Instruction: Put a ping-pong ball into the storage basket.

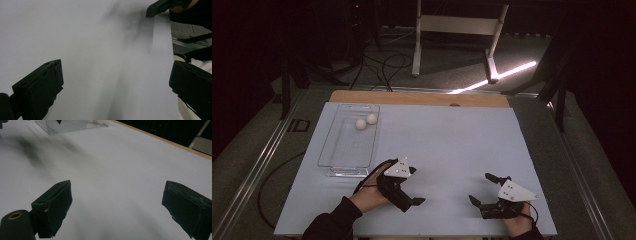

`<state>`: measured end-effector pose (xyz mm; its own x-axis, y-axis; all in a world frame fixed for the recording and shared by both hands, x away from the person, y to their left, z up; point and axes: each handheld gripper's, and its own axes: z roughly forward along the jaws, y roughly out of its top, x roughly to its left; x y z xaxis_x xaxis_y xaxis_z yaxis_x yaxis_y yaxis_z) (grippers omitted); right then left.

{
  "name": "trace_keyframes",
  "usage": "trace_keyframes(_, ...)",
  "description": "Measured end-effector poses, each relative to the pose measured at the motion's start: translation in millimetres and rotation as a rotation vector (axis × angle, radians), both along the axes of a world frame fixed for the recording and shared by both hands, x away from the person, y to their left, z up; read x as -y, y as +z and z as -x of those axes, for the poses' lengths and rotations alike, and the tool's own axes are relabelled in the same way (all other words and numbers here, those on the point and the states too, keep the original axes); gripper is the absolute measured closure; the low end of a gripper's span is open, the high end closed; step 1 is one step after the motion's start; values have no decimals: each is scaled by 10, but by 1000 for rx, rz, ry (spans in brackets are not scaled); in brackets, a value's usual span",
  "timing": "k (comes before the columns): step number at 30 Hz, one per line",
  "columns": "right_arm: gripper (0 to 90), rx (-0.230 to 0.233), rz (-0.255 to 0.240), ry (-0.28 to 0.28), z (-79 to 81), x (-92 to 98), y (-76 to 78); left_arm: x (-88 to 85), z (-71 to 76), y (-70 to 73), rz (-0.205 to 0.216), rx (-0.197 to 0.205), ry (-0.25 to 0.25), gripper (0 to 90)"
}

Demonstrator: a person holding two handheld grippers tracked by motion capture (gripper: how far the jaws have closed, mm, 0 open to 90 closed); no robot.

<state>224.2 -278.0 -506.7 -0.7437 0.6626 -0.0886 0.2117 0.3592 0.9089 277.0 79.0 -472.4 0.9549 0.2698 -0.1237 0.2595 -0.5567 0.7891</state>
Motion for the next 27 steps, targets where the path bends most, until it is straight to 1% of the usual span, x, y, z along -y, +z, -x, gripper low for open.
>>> trace_keyframes(1,90,0,1,0,0,-1,-1,0,16,-15,0,6,-3,3)
trace_keyframes(4,90,0,2,0,0,1,0,1,61,-61,-11,7,-13,3)
trace_keyframes(6,90,-1,0,1,0,1,-1,-7,86,-90,-4,2,-18,3)
trace_keyframes(10,90,-2,-1,-1,0,-1,-2,-28,118,-123,-8,6,-20,3)
trace_keyframes(11,90,-2,2,0,3,-2,0,-47,142,-142,3,2,-25,3)
trace_keyframes(15,90,-2,3,1,-1,-1,-4,-85,195,-182,0,4,-24,3)
trace_keyframes(20,90,0,2,-2,-1,-5,-4,-155,255,-222,19,-3,-21,3)
trace_keyframes(23,90,-1,2,-2,-1,-5,-4,-195,287,-231,19,-1,-19,3)
trace_keyframes(27,90,-3,3,-1,1,0,-2,-263,329,-220,34,2,-9,3)
